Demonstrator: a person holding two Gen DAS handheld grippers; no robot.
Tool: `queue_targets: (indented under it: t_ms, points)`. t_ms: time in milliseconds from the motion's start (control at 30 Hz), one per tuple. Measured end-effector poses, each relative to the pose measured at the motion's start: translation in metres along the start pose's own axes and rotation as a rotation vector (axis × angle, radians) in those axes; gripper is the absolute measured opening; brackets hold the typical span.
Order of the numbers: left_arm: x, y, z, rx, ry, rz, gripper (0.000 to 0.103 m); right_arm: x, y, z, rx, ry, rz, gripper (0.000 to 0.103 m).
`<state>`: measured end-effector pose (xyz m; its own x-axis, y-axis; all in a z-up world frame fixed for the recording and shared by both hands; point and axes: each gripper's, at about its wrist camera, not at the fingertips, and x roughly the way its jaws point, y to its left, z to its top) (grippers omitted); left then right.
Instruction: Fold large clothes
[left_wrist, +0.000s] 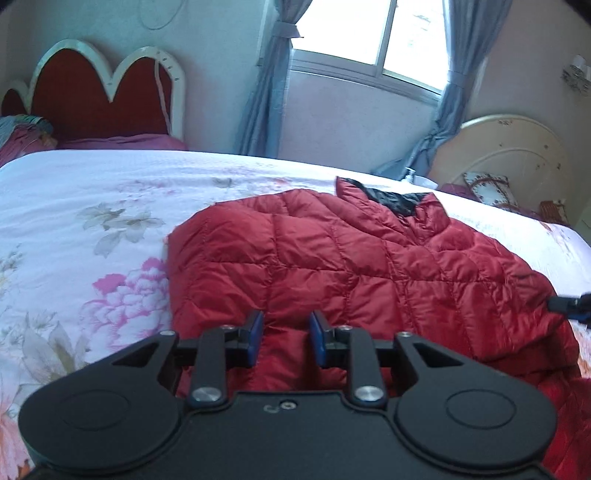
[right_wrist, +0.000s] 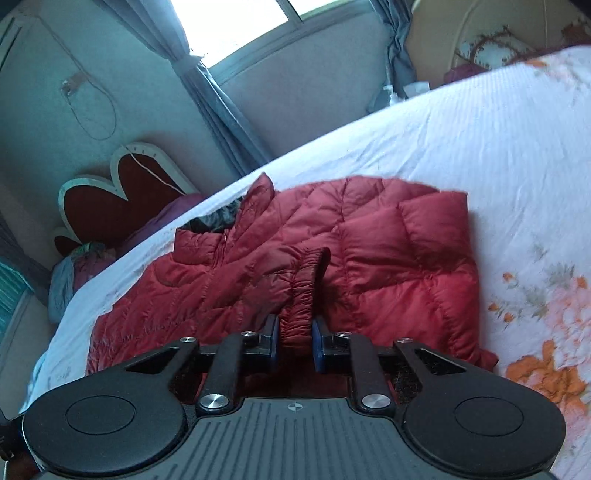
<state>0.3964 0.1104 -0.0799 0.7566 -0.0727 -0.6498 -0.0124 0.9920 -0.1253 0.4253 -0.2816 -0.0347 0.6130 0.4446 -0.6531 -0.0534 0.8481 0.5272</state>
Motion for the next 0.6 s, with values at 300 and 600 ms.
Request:
queue_targets:
  t_ms: [300, 600]
  points:
    - [0.006, -0.029, -0.01, 0.098, -0.003, -0.025, 0.028, -0.03, -0.002, -0.013, -0.075, -0.049, -0.13, 0.017]
    - [0.016, -0.024, -0.01, 0.136, 0.051, -0.014, 0.028, -0.013, -0.021, -0.034, -0.02, -0.002, -0.168, 0.018]
